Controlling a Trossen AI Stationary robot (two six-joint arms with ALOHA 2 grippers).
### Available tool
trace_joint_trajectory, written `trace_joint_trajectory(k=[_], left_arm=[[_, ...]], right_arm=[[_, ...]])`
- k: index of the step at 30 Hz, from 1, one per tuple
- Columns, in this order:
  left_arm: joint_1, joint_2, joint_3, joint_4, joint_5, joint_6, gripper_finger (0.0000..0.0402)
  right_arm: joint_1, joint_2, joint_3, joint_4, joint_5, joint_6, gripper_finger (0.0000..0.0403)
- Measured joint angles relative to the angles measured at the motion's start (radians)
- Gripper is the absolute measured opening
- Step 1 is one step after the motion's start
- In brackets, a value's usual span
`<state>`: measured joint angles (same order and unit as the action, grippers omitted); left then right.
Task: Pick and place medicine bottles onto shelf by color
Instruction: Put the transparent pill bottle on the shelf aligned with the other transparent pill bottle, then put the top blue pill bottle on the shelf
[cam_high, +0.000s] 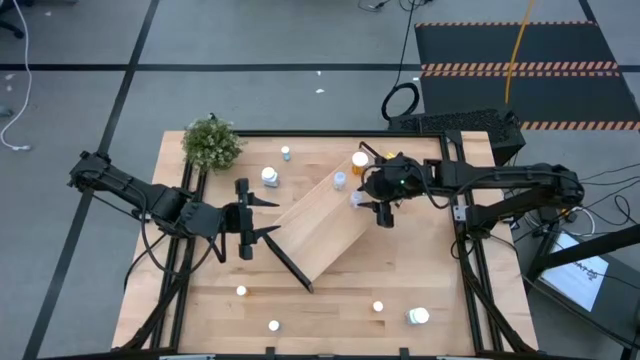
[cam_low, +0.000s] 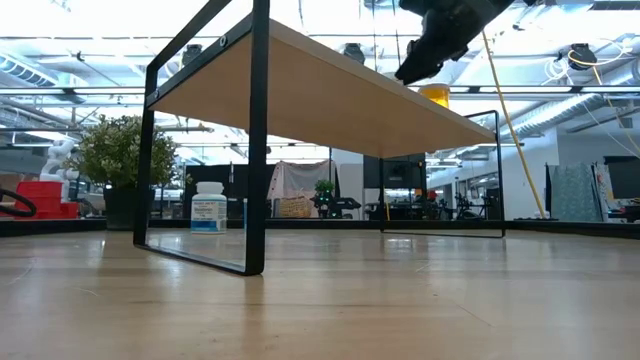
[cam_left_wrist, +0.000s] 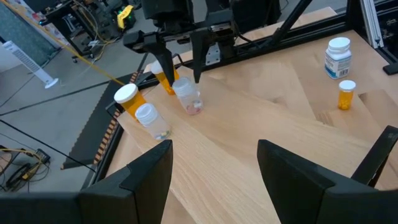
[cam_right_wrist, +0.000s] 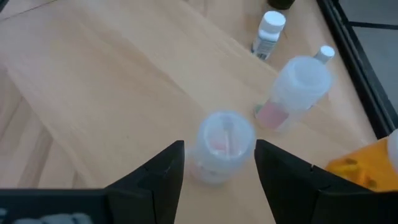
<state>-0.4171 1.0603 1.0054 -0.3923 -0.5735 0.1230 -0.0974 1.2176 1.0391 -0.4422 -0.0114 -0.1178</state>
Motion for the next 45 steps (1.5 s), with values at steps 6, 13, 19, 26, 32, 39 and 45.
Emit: trace_joint_trajectory(k=[6,13,19,26,32,39,45], left_arm=[[0.000,0.000,0.000,0.000,0.000,0.004,0.0237],[0.002,0.000,0.000,-0.004,0.007,0.002,0.0237],[0.002,0.000,0.000,-0.010,0.020,0.000,0.0237],[0.002,0.000,0.000,-0.051,0.005,-0.095,0.0237],[-0.017,0.000,0.000,-0.102,-0.004,-0.128,0.0237],[-0.038,-0.001,0.000,-0.150,-0.067,-0.137,0.0237],[0.037,-0.018,0.000,-0.207,-0.101,-0.146,0.0237]], right_arm=[[0.033,-0.034,0.000,0.006,0.067,0.001,0.0192],[0.101,-0.077,0.001,0.004,0.094,0.082,0.0192],[0.237,-0.099,0.001,0.004,0.213,0.152,0.0192],[0.420,-0.090,0.001,0.010,0.424,0.230,0.0192],[0.510,-0.093,0.001,0.019,0.486,0.265,0.0192],[0.541,-0.095,0.001,0.019,0.487,0.274,0.0192],[0.538,-0.095,0.001,0.019,0.487,0.213,0.0192]])
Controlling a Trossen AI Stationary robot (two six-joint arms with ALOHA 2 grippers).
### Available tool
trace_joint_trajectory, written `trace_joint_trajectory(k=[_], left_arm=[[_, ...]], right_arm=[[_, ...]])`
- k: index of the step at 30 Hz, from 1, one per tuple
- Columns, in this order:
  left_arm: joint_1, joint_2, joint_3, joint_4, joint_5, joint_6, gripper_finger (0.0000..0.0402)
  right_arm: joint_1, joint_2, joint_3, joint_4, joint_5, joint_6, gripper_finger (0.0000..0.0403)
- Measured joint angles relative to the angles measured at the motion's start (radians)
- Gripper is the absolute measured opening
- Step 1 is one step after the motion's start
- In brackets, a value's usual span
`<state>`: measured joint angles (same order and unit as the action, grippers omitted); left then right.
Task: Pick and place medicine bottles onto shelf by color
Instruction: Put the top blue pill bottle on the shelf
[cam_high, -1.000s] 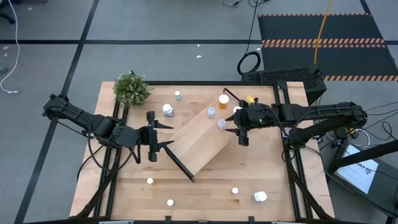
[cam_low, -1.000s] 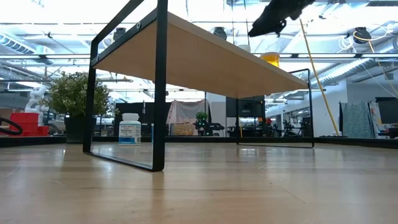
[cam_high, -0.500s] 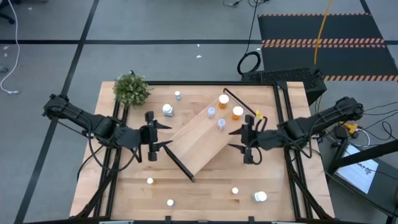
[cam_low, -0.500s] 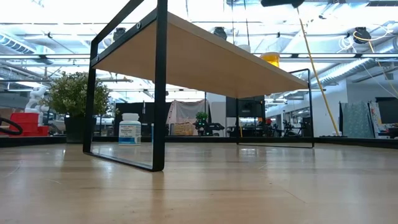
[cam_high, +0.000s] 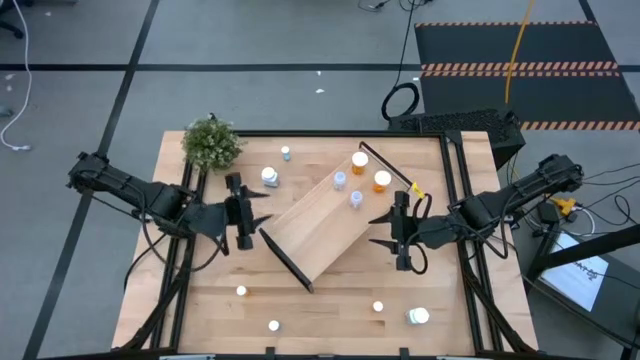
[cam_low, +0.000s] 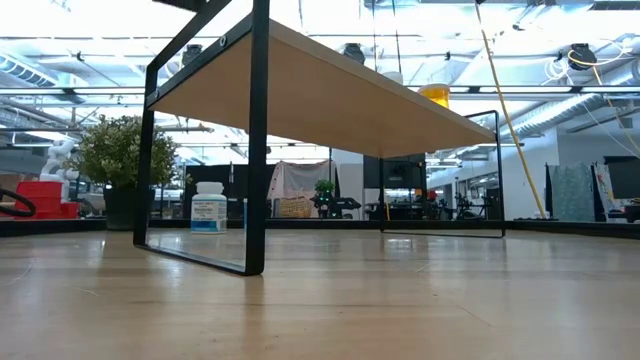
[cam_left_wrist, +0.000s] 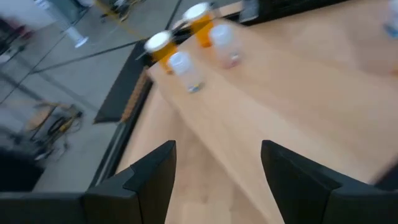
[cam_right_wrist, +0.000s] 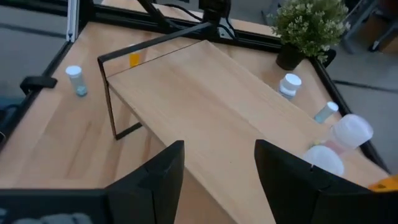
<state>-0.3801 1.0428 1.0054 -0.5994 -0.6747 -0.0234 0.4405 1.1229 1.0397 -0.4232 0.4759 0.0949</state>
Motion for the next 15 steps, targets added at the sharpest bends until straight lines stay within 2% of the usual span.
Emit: trace_joint_trajectory(k=[2,8,15], left_arm=[[0.051,-0.006,0.000,-0.013,0.021,0.004,0.0237],[0.270,-0.004,0.000,-0.012,0.230,0.105,0.0237],[0.513,-0.002,0.000,-0.012,0.410,0.232,0.0236]], right_arm=[[-0.005,0.000,0.000,0.000,0.011,-0.037,0.0192],[-0.024,0.000,0.000,0.000,0.103,-0.135,0.0192],[-0.058,0.000,0.000,0.000,0.103,-0.204,0.0192]])
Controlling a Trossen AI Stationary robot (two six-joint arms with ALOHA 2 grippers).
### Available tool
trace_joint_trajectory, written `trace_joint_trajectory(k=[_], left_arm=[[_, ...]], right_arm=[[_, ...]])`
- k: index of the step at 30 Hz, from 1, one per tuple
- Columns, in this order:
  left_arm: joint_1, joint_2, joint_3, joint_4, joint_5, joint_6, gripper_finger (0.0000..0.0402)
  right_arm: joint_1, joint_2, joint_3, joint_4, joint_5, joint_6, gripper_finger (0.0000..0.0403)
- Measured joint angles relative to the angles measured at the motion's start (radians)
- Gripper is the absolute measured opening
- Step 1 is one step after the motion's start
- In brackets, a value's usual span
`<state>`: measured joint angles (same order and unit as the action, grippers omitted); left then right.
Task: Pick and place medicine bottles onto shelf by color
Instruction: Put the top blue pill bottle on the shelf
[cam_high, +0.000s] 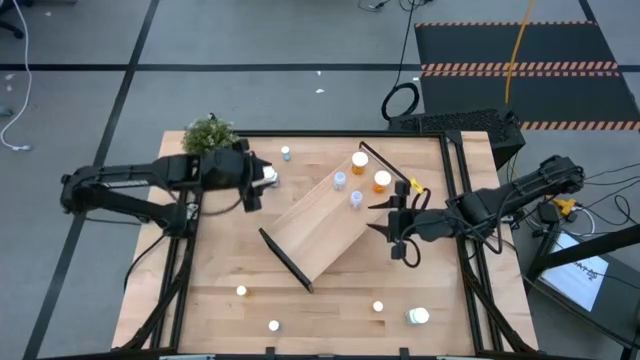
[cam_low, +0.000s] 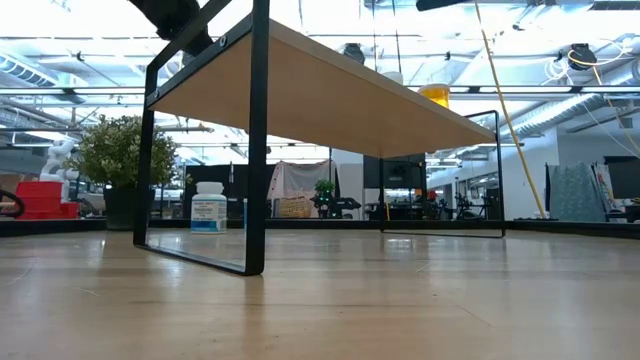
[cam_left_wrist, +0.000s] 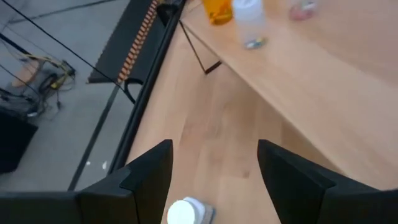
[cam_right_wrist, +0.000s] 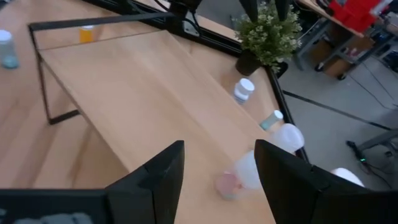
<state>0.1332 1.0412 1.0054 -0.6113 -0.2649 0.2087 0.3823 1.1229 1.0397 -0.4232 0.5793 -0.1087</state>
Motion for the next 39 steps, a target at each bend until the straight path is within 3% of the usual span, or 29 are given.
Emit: trace_joint_trajectory(k=[7,17,39], left_arm=[[0.166,0.000,-0.056,0.032,0.169,0.032,0.0236],[0.309,0.000,-0.238,0.185,0.182,-0.006,0.0237],[0.297,0.000,-0.258,0.188,0.188,-0.055,0.0237]], right_arm=[[-0.044,0.000,0.000,0.000,0.000,-0.057,0.0192],[-0.089,0.000,0.000,0.075,-0.003,-0.162,0.0192],[-0.096,0.000,0.000,0.104,-0.004,-0.176,0.0192]])
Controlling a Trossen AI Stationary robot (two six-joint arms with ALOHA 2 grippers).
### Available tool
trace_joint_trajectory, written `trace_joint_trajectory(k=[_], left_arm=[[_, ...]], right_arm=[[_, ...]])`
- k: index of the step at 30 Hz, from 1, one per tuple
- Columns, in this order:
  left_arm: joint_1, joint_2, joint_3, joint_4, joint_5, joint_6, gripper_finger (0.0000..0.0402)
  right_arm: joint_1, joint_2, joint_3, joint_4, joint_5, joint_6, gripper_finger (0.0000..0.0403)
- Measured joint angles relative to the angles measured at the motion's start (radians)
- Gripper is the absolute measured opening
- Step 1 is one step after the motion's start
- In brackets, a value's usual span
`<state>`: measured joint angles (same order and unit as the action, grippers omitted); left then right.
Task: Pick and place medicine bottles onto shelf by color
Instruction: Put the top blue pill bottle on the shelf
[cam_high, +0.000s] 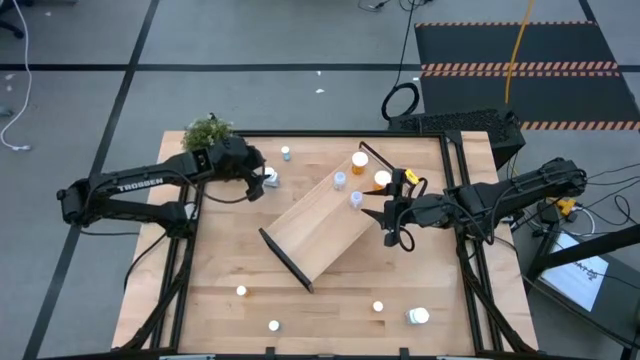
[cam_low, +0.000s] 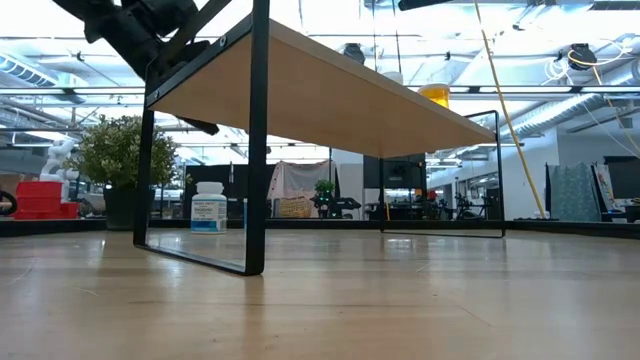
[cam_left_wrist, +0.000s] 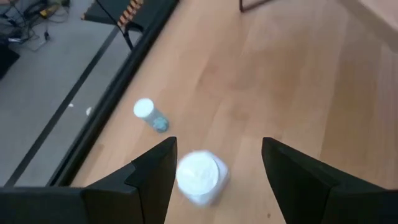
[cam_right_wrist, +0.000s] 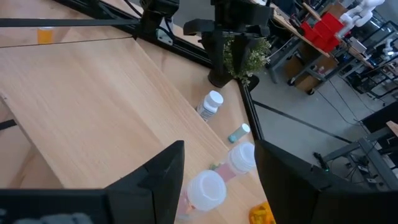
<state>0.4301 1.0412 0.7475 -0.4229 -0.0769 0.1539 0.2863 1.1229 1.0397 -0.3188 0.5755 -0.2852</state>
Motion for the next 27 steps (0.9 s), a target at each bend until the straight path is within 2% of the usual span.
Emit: trace_joint_trajectory(k=[7,15,21,25,27], left_arm=[[0.013,0.089,0.001,0.141,-0.028,-0.031,0.0237],[0.125,0.263,0.109,0.156,-0.006,-0.113,0.0237],[0.148,0.314,0.113,0.251,-0.010,0.027,0.0237],[0.149,0.314,0.113,0.232,-0.043,-0.172,0.0237],[0.167,0.314,0.113,0.223,-0.034,-0.214,0.0237]], right_arm=[[-0.001,0.000,0.000,0.000,0.000,0.000,0.0192],[-0.034,0.000,-0.021,0.015,0.000,0.001,0.0192],[-0.080,0.001,-0.068,0.023,0.000,-0.017,0.0192],[-0.103,0.001,-0.078,0.031,0.000,-0.022,0.0192],[-0.109,0.000,-0.078,0.033,0.000,-0.033,0.0192]])
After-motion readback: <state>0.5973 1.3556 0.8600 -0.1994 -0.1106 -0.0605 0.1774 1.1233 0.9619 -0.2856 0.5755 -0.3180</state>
